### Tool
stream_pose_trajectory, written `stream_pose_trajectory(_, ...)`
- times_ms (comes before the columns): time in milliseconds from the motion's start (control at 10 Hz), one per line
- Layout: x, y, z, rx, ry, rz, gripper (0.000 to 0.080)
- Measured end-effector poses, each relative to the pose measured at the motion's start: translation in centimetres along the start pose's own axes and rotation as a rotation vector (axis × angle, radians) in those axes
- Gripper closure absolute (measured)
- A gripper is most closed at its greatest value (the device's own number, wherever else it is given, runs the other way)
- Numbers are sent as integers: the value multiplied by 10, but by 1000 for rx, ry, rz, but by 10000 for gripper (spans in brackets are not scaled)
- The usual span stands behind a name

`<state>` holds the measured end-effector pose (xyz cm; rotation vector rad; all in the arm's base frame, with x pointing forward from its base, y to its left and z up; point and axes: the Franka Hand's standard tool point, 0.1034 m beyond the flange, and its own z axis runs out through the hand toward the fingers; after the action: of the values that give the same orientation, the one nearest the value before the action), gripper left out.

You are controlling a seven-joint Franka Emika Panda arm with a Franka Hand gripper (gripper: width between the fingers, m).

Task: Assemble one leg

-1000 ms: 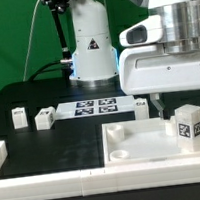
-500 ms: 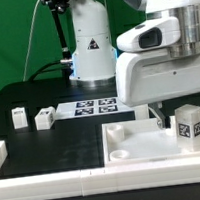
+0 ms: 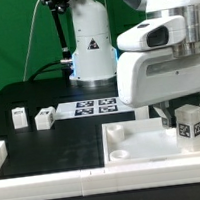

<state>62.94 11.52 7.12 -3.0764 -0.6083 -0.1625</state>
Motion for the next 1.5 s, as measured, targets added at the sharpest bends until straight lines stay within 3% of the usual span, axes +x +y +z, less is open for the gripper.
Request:
stream_pose_trajectory(100, 0, 0, 0, 0, 0, 22, 432)
stream_pose_trajectory(200, 0, 0, 0, 0, 0, 24, 509)
stream_pose_trajectory(800, 1, -6, 1, 7, 16, 624, 509)
stream_pose_trajectory(1100, -9, 7, 0, -19, 25, 929, 505)
stream_pose_trajectory(1500, -16, 22, 0, -54, 34, 1125, 496)
